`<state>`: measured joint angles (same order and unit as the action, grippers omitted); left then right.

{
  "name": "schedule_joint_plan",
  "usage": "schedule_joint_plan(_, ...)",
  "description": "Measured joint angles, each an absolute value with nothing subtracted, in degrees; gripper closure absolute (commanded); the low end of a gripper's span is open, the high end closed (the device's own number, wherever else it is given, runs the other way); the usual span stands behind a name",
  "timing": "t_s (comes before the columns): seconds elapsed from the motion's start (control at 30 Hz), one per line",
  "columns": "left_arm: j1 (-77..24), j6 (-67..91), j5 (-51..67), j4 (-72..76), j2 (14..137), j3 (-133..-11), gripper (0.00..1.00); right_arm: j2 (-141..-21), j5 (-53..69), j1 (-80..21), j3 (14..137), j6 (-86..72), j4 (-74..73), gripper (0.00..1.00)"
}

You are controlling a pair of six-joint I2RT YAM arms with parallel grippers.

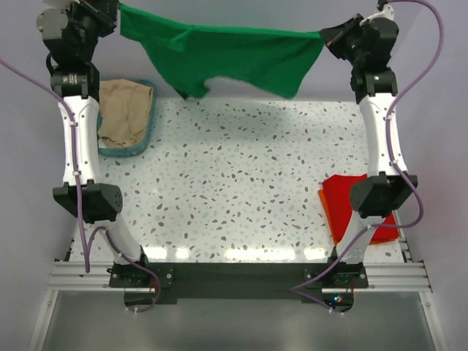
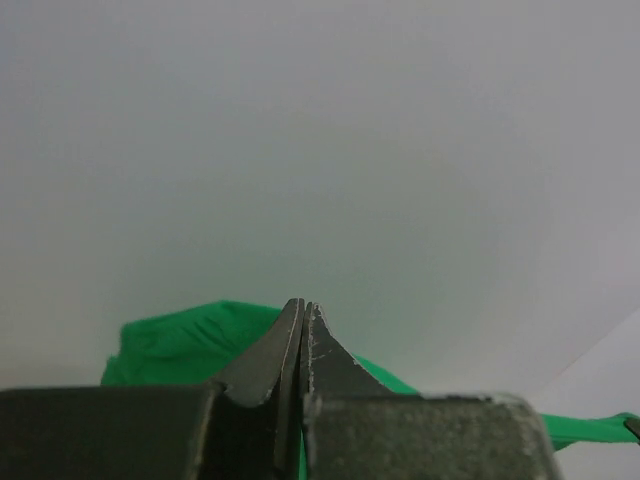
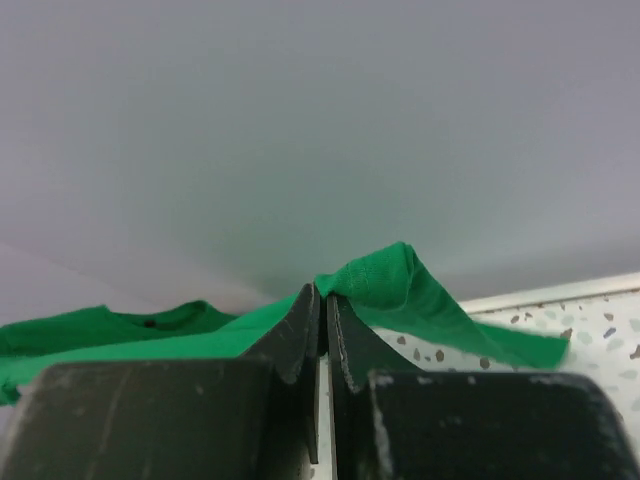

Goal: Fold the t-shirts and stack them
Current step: Flatten the tshirt out

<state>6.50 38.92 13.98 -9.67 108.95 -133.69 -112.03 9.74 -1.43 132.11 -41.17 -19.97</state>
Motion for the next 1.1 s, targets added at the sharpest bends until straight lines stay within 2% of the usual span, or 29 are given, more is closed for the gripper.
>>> schedule_joint_plan(0.07,7.62,38.92,14.83,-7.44,105.06,-130.76,1.0,-107.83,10.52,-0.73,127.31,-41.78,-17.32,1.0)
schedule_joint_plan(0.2,7.2,38.83,16.45,-2.55,93.62,-117.08,1.0,-98.02,12.58,-0.3,112.42,-42.72,-11.79,1.0)
schedule_joint_plan(0.4,7.05,40.53,17.58,3.88,76.58,-83.77,1.0,-88.2,16.19,-0.34,82.81,-43.53,-6.63,1.0)
schedule_joint_plan(0.5,7.05,42.57,17.23,4.03,70.39,-65.6,1.0,-87.59,16.88,-0.32,68.86,-43.48,-6.85,0.93)
schedule_joint_plan(0.57,7.05,44.21,16.69,3.4,66.65,-53.19,0.99,-87.59,16.95,-0.32,60.49,-43.03,-8.91,0.81)
schedule_joint_plan(0.63,7.05,45.95,16.03,2.42,62.72,-41.3,0.94,-87.59,16.99,-0.32,55.55,-42.19,-10.68,0.63)
schedule_joint_plan(0.67,7.05,46.74,15.84,2.02,61.28,-37.08,0.89,-87.64,17.08,-0.32,53.54,-41.74,-11.42,0.57)
schedule_joint_plan(0.7,7.05,47.51,15.68,1.69,59.55,-32.27,0.83,-87.64,17.23,-0.32,51.86,-40.95,-11.94,0.51)
schedule_joint_plan(0.73,7.05,48.05,15.66,0.91,57.93,-28.1,0.75,-87.59,17.37,-0.32,50.63,-40.4,-12.14,0.39)
schedule_joint_plan(0.77,7.05,48.69,15.66,0.21,56.86,-25.41,0.62,-87.46,17.47,-0.32,49.1,-40.03,-12.16,0.34)
schedule_joint_plan(0.83,7.05,49.34,15.59,-1.3,53.89,-20.69,0.53,-86.7,17.45,-0.32,46.19,-38.57,-12.56,0.27)
schedule_joint_plan(0.87,7.05,49.52,15.42,-2.79,51.77,-19.27,0.48,-85.52,17.19,-0.32,44.4,-38.02,-12.82,0.27)
schedule_joint_plan(1.1,7.05,49.25,12.1,-8.97,37.93,-18.52,0.45,-70.48,13.1,-0.32,37.12,-35.83,-17.04,0.27)
